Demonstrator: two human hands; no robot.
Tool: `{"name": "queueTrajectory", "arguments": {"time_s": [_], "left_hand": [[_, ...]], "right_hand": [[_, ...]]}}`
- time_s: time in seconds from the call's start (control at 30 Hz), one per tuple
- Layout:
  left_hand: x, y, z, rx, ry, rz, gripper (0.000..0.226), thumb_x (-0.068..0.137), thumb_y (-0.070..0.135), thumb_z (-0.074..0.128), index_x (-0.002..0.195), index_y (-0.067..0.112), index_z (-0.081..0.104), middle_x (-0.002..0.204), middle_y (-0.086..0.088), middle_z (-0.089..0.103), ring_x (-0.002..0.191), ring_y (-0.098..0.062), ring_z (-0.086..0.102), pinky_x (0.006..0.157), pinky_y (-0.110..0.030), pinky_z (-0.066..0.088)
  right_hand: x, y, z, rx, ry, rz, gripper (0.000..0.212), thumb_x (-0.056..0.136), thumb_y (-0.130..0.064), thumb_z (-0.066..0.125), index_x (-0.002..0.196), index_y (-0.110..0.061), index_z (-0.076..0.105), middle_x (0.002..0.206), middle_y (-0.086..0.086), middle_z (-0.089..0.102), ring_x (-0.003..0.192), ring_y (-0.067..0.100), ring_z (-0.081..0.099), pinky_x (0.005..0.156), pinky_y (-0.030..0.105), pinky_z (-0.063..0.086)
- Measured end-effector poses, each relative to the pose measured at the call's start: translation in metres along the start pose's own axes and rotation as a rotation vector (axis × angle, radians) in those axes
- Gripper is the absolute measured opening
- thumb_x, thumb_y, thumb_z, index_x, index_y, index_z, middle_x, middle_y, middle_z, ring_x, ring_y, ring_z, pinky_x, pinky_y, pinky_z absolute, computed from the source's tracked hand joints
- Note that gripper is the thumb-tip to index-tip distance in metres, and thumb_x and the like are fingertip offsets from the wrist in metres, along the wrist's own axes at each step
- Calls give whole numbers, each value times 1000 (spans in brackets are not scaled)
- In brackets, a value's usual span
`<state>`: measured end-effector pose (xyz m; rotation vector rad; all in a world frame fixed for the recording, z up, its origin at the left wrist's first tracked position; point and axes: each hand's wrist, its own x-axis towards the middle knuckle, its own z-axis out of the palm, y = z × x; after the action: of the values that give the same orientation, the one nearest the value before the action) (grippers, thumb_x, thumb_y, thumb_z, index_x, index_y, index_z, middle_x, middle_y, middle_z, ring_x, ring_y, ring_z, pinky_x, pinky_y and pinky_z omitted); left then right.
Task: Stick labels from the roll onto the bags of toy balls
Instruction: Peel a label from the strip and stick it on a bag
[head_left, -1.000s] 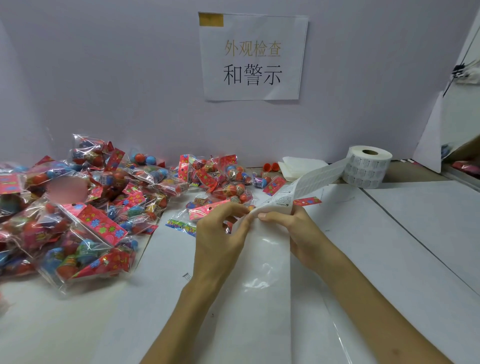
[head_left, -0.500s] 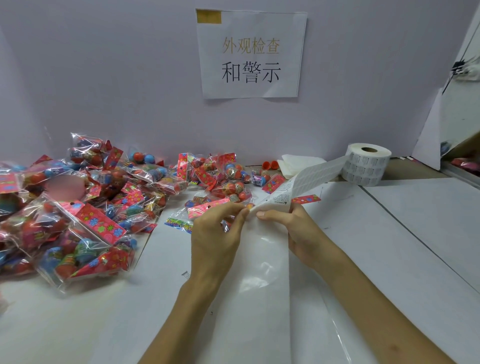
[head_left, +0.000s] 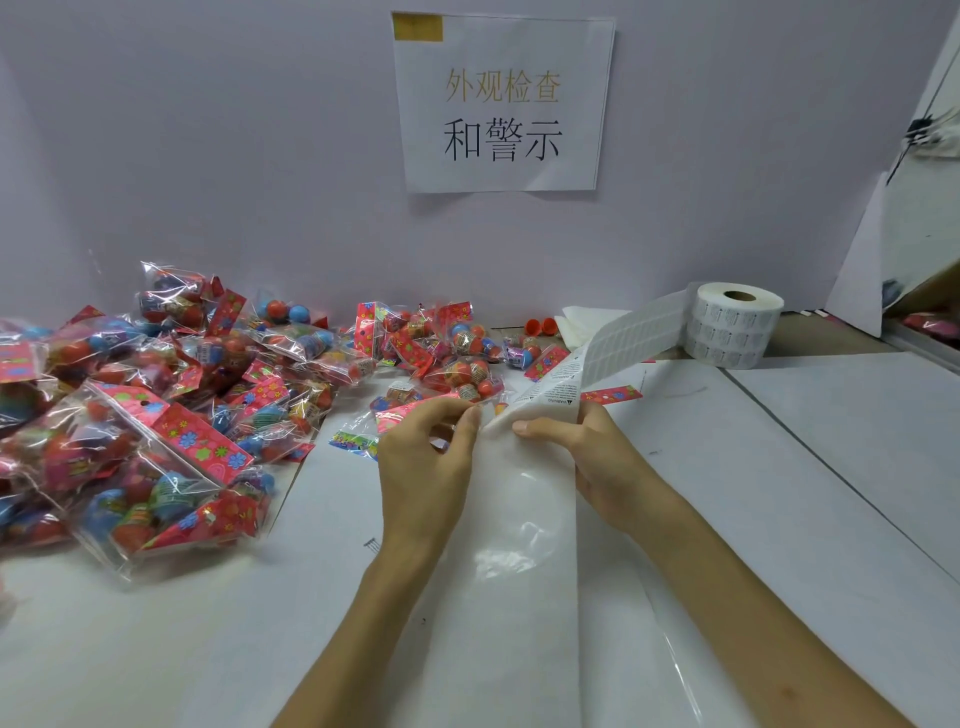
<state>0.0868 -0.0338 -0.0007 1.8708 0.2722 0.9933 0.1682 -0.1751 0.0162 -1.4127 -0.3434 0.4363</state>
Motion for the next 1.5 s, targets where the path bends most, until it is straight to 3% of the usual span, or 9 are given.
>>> {"name": "queueTrajectory", "arguments": {"time_s": [0.17,0.27,0.37,0.5,0.63,0.97,1.2,1.3,1.5], "left_hand": [[3,-2,-3,-121,66,-113,13,98,15,66,89,18,76,75,5,72,73,-17,68,67,-35,57],[7,0,-8,-253,105,-184,13,99,13,65,91,18,73,73,3,74,68,-11,70,64,-22,56],[8,6,-10,-447,47,-293,13,99,9,63,96,17,72,77,3,77,69,-12,74,59,-19,56],[7,11,-10,-526,-26,-326,13,96,8,67,102,19,71,89,2,80,74,-19,77,60,-20,57],[7,11,-9,-498,-64,-316,26,90,1,73,105,23,72,102,-2,77,87,-28,76,66,-25,60],[3,12,-6,-303,-108,-130,36,86,-6,76,105,25,69,102,5,75,94,-14,74,76,-28,62],[2,9,-3,-248,-145,-54,35,86,-7,74,105,22,70,100,19,74,95,-6,72,76,-20,59],[2,5,-2,-173,-110,-68,37,91,-5,67,101,31,68,97,20,74,94,-1,71,76,-17,57],[8,-20,-3,-1,35,-359,42,93,-3,54,116,32,56,127,5,60,110,-18,58,101,-52,52]], "right_hand": [[0,-1,0,-30,10,-28,15,81,-3,78,84,-16,76,93,8,78,90,26,75,88,41,59],[1,0,-1,-76,18,-34,11,80,-18,81,87,-16,73,84,2,77,84,22,74,82,36,60],[1,-1,-1,-92,130,-161,31,81,-41,74,69,-15,63,66,2,66,63,14,64,61,22,53],[4,-8,-14,74,471,-348,28,83,-38,61,71,-13,62,63,1,64,57,13,60,56,20,50],[3,-15,-24,50,543,-499,18,86,-25,58,80,-10,63,66,0,63,58,10,59,59,24,50],[-5,3,4,-638,264,-856,7,89,-17,76,95,-18,73,85,-10,69,75,8,64,71,17,50],[-2,10,5,-685,187,-843,8,86,-9,78,87,-15,73,81,-16,62,76,3,61,67,7,46],[-2,11,6,-693,147,-822,7,87,-8,77,86,-13,73,80,-11,65,74,7,61,65,12,49],[1,16,5,-662,9,-574,15,93,-17,70,103,-28,65,82,-10,69,68,7,67,62,13,51]]}}
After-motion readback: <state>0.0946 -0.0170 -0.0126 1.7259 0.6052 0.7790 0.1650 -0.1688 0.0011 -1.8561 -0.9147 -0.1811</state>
